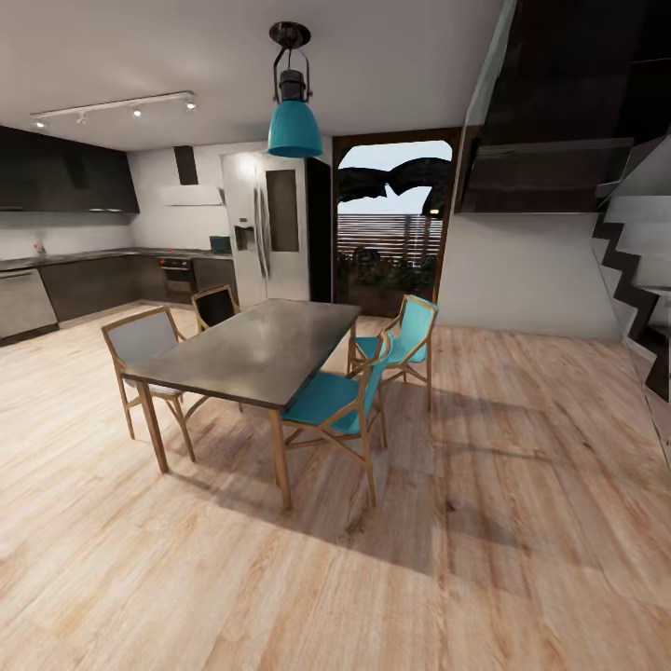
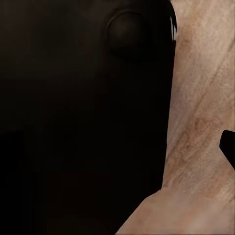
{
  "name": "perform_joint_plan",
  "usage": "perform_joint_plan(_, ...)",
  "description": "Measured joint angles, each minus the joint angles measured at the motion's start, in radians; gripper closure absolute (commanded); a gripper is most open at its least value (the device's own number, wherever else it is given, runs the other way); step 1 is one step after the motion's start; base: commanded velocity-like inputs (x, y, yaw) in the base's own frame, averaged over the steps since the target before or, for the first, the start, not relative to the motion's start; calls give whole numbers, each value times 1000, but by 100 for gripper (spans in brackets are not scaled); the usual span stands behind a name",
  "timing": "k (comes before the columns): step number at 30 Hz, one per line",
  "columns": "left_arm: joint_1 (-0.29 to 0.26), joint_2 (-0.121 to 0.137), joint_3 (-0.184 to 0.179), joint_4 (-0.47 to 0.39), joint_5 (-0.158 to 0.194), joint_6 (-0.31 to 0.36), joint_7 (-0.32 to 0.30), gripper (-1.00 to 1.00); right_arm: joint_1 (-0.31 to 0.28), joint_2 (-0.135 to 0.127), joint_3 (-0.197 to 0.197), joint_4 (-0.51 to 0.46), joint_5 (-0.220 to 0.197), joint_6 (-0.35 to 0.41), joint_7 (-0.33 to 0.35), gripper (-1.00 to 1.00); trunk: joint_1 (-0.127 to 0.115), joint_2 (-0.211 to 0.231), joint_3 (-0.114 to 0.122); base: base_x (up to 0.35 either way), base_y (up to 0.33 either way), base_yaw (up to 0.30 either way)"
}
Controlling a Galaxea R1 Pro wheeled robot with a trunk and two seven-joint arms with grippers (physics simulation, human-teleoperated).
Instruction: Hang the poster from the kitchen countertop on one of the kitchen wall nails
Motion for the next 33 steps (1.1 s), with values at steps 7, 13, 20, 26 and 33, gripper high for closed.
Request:
perform_joint_plan(7, -3, -8, 1, -1, 0, -3, -6, -100, -2, 13, 2, 2, -1, 12, 2, -100, 0, 0, 0, 0, 0, 0)
perform_joint_plan(13, -3, -8, 1, -1, 0, -3, -6, -100, -2, 13, 2, 2, -1, 12, 2, -100, 0, 0, 0, 0, 0, 0)
perform_joint_plan(20, -3, -8, 1, -1, 0, -3, -6, -100, -2, 13, 2, 2, -1, 12, 2, -100, 0, 0, 0, 0, 0, 0)
perform_joint_plan(26, 19, -22, 7, -22, -3, -2, -1, -100, -25, -5, 0, -16, 2, -3, 0, -100, 0, 0, 0, 0, 0, 0)
perform_joint_plan(33, 58, -6, 7, -60, -4, -2, 2, -100, -65, -45, -2, -57, 5, -39, -3, -100, 0, 0, 0, 0, 0, 0)
